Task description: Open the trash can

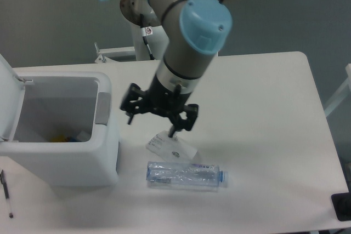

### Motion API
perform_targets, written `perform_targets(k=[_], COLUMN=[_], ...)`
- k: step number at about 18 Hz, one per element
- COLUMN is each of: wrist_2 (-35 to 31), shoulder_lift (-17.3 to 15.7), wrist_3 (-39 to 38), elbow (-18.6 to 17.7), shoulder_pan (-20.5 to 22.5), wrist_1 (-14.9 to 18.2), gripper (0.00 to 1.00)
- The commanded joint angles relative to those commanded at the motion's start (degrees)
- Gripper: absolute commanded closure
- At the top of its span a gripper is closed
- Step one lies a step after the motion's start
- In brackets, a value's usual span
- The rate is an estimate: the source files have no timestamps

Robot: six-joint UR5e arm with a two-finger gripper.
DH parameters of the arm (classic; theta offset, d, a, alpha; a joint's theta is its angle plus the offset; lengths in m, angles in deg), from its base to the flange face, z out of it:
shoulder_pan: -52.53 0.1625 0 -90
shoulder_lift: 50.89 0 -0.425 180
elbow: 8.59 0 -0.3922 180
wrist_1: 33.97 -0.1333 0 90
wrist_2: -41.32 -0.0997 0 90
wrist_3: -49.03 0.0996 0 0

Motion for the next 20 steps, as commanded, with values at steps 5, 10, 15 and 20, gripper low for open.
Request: perform_targets(k=[5, 10, 15, 20], wrist_2=[-3.52, -5.90, -7.04, -9.94], shoulder_lift=[1.58, 2.81, 3.87, 4.84], wrist_3=[5.35, 12.56, 21.34, 32.41], elbow=[0.00, -0.09, 0.00, 0.17], shoulder_pan=[1.58, 5.88, 9.31, 11.78], wrist_1=[-3.26, -6.24, -7.48, -7.39], gripper=[0.00, 0.00, 0.00, 0.00])
